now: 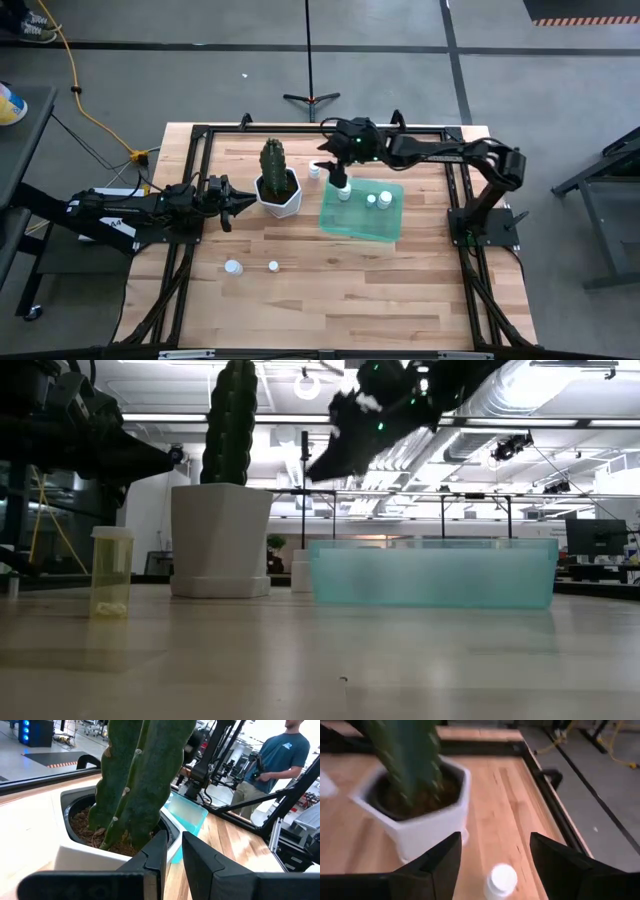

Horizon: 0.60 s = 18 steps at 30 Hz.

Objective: Pick and place pill bottles into a basket
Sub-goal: Put the white pill bottle into the light green bin

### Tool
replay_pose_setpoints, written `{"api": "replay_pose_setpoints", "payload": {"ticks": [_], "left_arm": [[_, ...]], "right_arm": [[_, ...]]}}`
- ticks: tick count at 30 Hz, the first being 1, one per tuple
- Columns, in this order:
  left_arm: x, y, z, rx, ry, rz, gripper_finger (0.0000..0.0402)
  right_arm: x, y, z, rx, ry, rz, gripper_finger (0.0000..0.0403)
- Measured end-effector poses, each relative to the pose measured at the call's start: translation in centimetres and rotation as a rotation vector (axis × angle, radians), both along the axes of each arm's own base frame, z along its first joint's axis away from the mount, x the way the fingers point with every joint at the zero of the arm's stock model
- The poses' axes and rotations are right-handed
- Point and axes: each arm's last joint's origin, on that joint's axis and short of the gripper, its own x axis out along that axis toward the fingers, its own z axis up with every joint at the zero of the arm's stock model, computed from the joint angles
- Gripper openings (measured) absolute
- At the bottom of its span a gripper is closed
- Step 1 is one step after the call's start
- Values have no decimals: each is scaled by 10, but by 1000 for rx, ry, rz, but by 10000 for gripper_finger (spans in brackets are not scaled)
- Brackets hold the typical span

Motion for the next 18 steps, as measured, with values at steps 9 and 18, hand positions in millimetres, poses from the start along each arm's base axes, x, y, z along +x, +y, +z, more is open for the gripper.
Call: {"api": "replay_pose_setpoints", "payload": {"ticks": [9, 18], "left_arm": [[0, 0, 0, 0, 0, 0, 97], [0, 0, 0, -3, -1, 0, 97]], "right_arm": [[8, -20, -42, 54, 105, -104, 278], [21, -27, -59, 114, 109, -84, 296]]}}
